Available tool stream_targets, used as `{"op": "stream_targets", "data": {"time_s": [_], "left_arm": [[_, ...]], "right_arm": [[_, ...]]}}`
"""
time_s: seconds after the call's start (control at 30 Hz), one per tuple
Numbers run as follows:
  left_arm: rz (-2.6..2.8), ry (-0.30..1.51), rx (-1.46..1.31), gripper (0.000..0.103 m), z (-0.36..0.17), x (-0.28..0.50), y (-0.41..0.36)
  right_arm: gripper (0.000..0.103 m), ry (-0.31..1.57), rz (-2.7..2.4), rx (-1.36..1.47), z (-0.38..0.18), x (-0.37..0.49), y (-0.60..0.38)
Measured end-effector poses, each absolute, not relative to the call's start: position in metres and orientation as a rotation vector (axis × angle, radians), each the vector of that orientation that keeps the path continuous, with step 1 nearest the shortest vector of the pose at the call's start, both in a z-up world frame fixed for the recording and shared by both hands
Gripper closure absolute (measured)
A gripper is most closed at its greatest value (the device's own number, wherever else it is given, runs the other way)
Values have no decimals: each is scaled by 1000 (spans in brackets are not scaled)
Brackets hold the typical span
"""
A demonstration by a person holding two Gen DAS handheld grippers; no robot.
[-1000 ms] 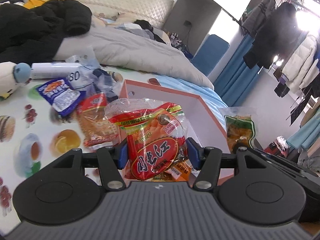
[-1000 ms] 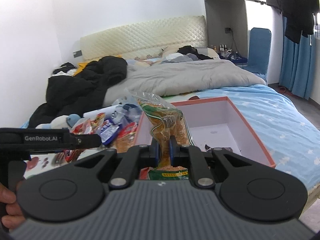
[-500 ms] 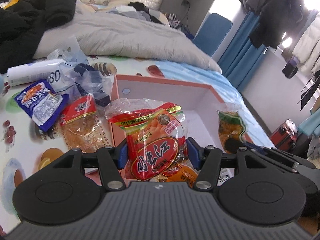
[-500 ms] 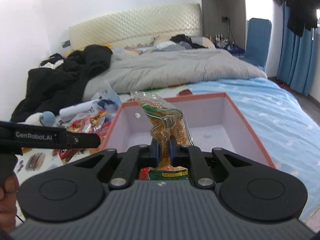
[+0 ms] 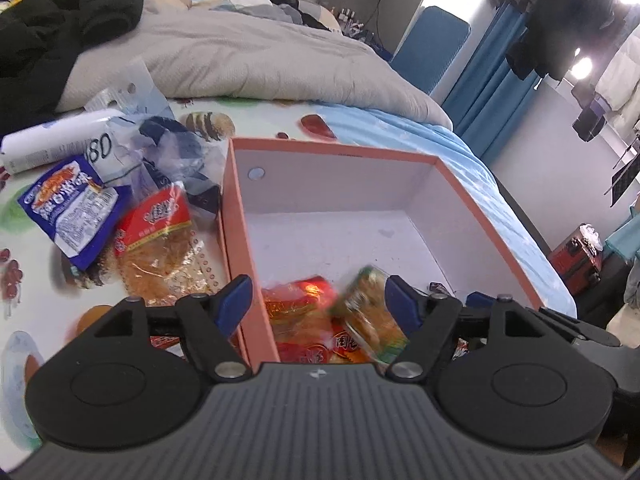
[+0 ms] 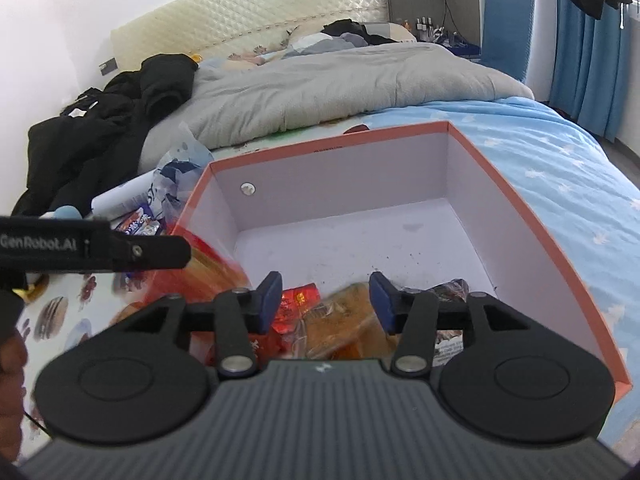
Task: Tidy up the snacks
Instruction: 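Open both tools to drop the two packs into the pink box, then withdraw both open tools from the box back toward the snack pile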
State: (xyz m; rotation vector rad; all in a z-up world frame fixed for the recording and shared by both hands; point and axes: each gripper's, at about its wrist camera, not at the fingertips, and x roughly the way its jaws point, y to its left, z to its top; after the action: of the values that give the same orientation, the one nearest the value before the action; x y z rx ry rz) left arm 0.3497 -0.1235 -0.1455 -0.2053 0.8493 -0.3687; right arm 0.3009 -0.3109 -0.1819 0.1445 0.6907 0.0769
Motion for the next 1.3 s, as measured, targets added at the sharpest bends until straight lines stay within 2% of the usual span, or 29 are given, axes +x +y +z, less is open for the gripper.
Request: {"op": "stream_targets", "data": {"time_s": [0.63, 1.3], "left_arm": [[-312, 684, -176, 26, -61, 218, -87], [-222, 640, -187, 26, -39, 105, -45]], "right_arm": [[52, 553, 143, 145, -121, 204, -285], [52, 511, 205, 119, -108, 124, -256]]}}
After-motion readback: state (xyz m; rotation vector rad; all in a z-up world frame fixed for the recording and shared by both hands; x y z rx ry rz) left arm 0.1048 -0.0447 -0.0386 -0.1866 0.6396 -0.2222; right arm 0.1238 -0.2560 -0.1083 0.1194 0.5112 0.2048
